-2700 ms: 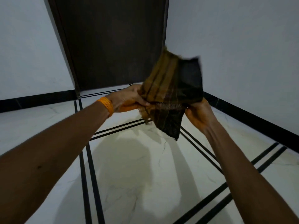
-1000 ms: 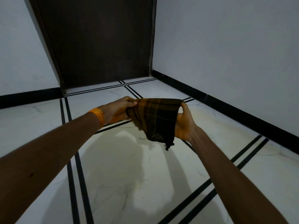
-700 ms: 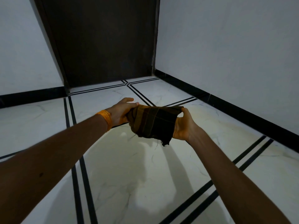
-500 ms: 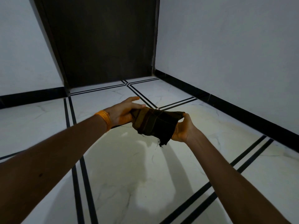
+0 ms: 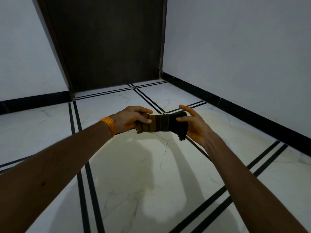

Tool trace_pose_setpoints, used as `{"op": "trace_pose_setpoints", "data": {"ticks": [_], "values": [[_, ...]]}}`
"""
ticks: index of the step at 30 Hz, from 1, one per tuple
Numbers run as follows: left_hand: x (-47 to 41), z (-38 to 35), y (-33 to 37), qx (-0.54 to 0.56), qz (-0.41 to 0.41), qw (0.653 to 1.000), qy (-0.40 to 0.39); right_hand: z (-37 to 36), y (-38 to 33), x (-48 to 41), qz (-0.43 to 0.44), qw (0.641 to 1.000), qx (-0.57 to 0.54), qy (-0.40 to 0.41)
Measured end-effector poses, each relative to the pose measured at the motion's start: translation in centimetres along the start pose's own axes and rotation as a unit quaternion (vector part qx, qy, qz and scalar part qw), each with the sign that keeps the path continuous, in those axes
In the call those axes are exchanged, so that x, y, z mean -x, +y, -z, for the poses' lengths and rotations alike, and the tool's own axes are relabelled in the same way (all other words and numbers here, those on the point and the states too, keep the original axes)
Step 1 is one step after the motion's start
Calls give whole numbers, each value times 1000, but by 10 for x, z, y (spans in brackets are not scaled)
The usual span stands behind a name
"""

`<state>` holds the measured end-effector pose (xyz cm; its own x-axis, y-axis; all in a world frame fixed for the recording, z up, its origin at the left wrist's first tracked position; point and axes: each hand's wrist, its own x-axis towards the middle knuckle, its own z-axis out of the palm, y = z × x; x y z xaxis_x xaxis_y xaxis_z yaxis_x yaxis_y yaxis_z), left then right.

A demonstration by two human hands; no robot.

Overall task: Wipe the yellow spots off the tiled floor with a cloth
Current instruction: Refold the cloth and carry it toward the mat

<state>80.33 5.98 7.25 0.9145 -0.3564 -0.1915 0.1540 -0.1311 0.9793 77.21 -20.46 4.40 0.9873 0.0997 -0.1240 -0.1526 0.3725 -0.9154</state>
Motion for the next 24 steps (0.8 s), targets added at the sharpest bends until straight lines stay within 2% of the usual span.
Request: {"op": "trace_pose_setpoints", "data": {"ticks": [3,7,12,16,19,21,24], "values": [[0,0,-1,-78,-31,996,17,1,-1,1,53,996,72,-12],[-2,1,-5,-147,-69,985,59,0,-6,7,79,984,159,-29],[-7,3,-13,-199,-91,970,104,-2,-8,4,109,938,328,-25],[-4,0,-10,-211,-60,974,65,-7,-8,0,139,886,443,1],[-6,-1,-11,-251,-17,967,48,-11,-8,-1,168,873,458,3],[-7,-1,-11,-268,-1,961,68,-13,-9,1,160,890,428,-14],[-6,-1,-9,-237,-9,969,75,-18,-13,3,156,912,376,-43]]}}
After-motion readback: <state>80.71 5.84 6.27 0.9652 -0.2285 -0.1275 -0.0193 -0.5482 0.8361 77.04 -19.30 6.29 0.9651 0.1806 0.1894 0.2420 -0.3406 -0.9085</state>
